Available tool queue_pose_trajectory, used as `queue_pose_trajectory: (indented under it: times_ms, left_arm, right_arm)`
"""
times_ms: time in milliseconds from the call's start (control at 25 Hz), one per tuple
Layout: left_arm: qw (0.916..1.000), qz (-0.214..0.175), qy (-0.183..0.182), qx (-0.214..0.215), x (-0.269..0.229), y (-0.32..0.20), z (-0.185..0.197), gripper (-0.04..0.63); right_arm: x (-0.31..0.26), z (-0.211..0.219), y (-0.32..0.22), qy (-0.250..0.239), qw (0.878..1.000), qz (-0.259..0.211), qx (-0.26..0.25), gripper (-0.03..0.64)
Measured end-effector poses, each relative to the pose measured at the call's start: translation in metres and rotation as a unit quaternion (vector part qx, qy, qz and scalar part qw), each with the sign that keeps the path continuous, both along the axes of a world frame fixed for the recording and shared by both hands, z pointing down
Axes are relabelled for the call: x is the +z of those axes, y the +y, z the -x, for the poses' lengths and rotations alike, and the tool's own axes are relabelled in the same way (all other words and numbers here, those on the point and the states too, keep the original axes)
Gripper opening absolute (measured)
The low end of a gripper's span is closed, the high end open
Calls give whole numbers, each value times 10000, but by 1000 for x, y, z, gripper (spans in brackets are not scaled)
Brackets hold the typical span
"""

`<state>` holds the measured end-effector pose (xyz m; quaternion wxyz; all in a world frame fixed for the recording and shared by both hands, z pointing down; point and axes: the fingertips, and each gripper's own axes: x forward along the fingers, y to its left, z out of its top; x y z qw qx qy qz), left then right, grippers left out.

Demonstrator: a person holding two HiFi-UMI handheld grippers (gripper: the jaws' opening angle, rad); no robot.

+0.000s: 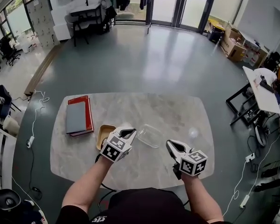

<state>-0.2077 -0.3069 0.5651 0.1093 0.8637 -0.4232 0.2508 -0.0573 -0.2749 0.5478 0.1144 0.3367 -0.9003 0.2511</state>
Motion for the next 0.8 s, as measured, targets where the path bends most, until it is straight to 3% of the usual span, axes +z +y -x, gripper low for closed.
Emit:
queue_pose_trajectory:
  times_ms: [440,800]
  left_arm:
    - [9934,463,-788,687,66,-11,-26,8]
    - [9769,932,-1191,1510,120,-3,-59,66]
  right_arm:
    - [33,-35,17,20,9989,406,243,14]
    - [53,-59,36,110,9964,661,514,14]
